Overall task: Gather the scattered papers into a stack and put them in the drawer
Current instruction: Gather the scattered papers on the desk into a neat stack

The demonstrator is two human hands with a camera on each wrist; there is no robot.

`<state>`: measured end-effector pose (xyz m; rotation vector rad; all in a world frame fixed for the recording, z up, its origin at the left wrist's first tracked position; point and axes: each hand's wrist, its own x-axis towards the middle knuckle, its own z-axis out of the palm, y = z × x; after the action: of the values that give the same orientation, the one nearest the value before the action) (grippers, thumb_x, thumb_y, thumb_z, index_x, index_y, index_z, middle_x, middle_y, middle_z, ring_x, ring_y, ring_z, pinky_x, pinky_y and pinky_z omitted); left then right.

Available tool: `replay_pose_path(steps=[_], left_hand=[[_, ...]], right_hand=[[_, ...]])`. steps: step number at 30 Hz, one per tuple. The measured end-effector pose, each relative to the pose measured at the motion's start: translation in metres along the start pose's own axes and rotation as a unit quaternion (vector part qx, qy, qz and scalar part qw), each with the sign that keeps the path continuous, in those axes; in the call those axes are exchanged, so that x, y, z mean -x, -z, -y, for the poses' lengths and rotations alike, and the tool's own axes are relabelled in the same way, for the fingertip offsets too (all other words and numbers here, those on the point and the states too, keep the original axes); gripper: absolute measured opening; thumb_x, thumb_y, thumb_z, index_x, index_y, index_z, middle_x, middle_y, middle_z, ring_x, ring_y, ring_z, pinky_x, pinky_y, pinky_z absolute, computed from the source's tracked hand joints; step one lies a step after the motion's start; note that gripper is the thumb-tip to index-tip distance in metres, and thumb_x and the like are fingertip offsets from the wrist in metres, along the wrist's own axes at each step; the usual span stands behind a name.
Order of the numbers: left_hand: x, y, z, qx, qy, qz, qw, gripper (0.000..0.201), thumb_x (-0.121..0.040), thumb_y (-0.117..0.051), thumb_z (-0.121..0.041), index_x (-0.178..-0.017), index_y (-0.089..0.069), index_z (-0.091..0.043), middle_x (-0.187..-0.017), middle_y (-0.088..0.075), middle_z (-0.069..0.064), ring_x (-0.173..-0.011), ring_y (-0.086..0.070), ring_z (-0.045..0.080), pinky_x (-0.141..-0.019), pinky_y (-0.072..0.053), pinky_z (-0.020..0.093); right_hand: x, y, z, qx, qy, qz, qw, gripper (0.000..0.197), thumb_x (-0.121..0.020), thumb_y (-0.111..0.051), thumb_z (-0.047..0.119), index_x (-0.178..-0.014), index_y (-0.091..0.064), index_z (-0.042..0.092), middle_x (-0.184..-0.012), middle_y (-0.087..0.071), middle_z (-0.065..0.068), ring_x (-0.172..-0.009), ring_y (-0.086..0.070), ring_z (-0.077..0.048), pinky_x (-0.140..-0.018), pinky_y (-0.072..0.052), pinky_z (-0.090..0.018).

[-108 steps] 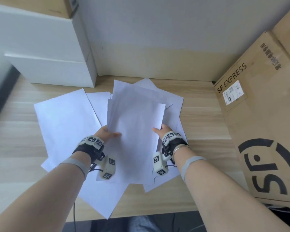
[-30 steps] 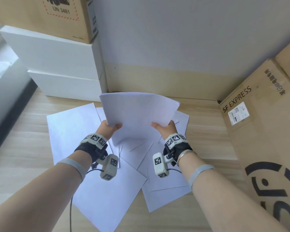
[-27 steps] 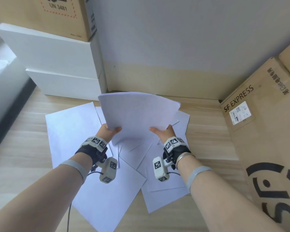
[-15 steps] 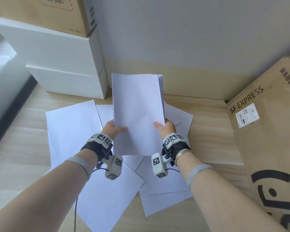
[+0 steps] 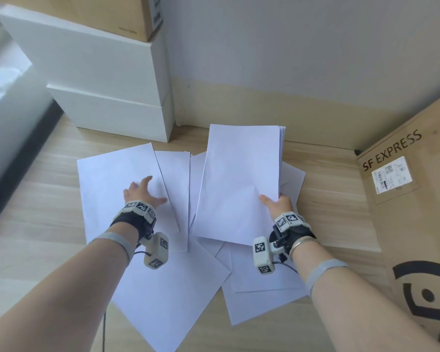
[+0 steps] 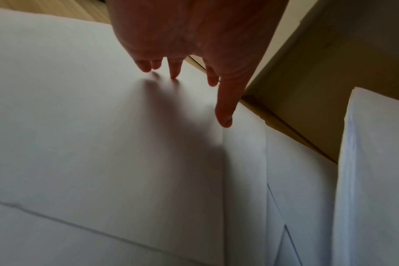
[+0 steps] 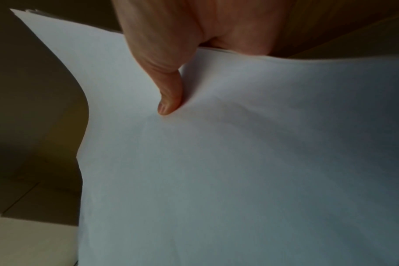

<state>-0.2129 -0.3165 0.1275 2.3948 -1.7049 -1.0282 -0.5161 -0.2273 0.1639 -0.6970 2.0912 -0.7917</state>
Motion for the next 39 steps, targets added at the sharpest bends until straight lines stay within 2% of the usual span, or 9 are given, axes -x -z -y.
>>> replay_pose_path(steps=[5, 10, 15, 18, 21, 29, 33, 36, 39], left_hand=[[0.007, -0.021, -0.016, 0.001, 0.023, 0.013, 1.000, 0.081, -0.079, -0.065, -0.040, -0.144, -0.017, -0.044, -0.159, -0.004, 0.002, -0.146, 0.000, 0.033, -0.118, -0.016, 0.046], [0.009, -0.034, -0.021, 0.003, 0.028, -0.002, 1.000, 0.076, -0.079, -0.060, -0.027, -0.140, -0.020, -0.049, -0.157, -0.002, -0.004, -0.146, 0.008, 0.034, -0.120, -0.007, 0.045], [0.008, -0.034, -0.024, -0.012, 0.025, -0.051, 0.998, 0.069, -0.077, -0.047, -0.002, -0.134, -0.036, -0.039, -0.146, -0.027, 0.002, -0.140, -0.015, 0.036, -0.115, -0.021, 0.044], [0.004, -0.030, -0.020, -0.001, -0.002, -0.069, 0.998, 0.053, -0.079, -0.039, 0.004, -0.124, -0.045, -0.023, -0.123, -0.048, 0.013, -0.118, -0.041, 0.036, -0.096, -0.043, 0.043], [0.004, -0.024, -0.022, 0.042, -0.043, -0.027, 0.998, 0.044, -0.082, -0.037, 0.005, -0.120, -0.045, -0.014, -0.114, -0.057, 0.017, -0.101, -0.056, 0.035, -0.076, -0.044, 0.036], [0.037, -0.036, -0.046, 0.053, -0.119, 0.029, 0.991, 0.035, -0.081, -0.042, 0.002, -0.111, -0.052, -0.015, -0.102, -0.059, 0.010, -0.079, -0.051, 0.024, -0.066, -0.038, 0.029], [0.046, -0.041, -0.050, 0.076, -0.116, 0.074, 0.988, 0.028, -0.084, -0.049, -0.008, -0.110, -0.056, -0.016, -0.079, -0.055, -0.002, -0.075, -0.053, 0.022, -0.064, -0.041, 0.026], [0.040, -0.030, -0.042, 0.067, -0.102, 0.052, 0.991, 0.024, -0.088, -0.055, -0.024, -0.109, -0.059, -0.014, -0.102, -0.061, 0.006, -0.095, -0.058, 0.027, -0.078, -0.046, 0.030], [0.024, -0.008, -0.018, 0.023, -0.027, -0.025, 0.999, 0.030, -0.087, -0.058, -0.026, -0.117, -0.055, -0.020, -0.129, -0.048, 0.011, -0.119, -0.045, 0.033, -0.094, -0.044, 0.041]], right_hand=[[0.002, -0.005, -0.010, -0.005, 0.001, -0.024, 1.000, 0.034, -0.088, -0.062, 0.012, -0.115, -0.060, -0.007, -0.121, -0.063, -0.021, -0.112, -0.060, -0.031, -0.079, -0.036, -0.022], [0.007, -0.002, -0.018, -0.020, 0.005, -0.037, 0.999, 0.033, -0.088, -0.061, 0.009, -0.117, -0.059, -0.008, -0.122, -0.062, -0.021, -0.114, -0.059, -0.030, -0.080, -0.036, -0.020], [0.010, 0.000, -0.022, -0.034, 0.001, -0.042, 0.999, 0.034, -0.088, -0.061, 0.008, -0.117, -0.058, -0.007, -0.122, -0.062, -0.021, -0.114, -0.059, -0.031, -0.081, -0.037, -0.020], [0.011, 0.001, -0.024, -0.045, 0.000, -0.044, 0.998, 0.034, -0.087, -0.062, 0.007, -0.116, -0.058, -0.008, -0.121, -0.062, -0.022, -0.114, -0.058, -0.032, -0.083, -0.038, -0.021], [0.011, 0.003, -0.023, -0.051, 0.004, -0.049, 0.997, 0.033, -0.086, -0.064, 0.007, -0.115, -0.059, -0.008, -0.120, -0.063, -0.022, -0.109, -0.060, -0.031, -0.084, -0.038, -0.022], [0.011, 0.005, -0.017, -0.056, 0.010, -0.049, 0.997, 0.033, -0.085, -0.065, 0.009, -0.113, -0.060, -0.008, -0.119, -0.063, -0.022, -0.094, -0.054, -0.015, -0.084, -0.038, -0.022], [0.012, 0.007, -0.016, -0.056, 0.011, -0.054, 0.997, 0.033, -0.085, -0.065, 0.008, -0.113, -0.060, -0.008, -0.119, -0.063, -0.022, -0.094, -0.053, -0.015, -0.084, -0.038, -0.022], [0.013, 0.007, -0.017, -0.057, 0.010, -0.054, 0.997, 0.034, -0.086, -0.065, 0.009, -0.114, -0.059, -0.009, -0.120, -0.062, -0.022, -0.098, -0.058, -0.022, -0.084, -0.038, -0.023], [0.013, 0.007, -0.018, -0.058, 0.011, -0.056, 0.997, 0.035, -0.085, -0.065, 0.009, -0.115, -0.059, -0.009, -0.121, -0.062, -0.023, -0.105, -0.060, -0.028, -0.084, -0.038, -0.024]])
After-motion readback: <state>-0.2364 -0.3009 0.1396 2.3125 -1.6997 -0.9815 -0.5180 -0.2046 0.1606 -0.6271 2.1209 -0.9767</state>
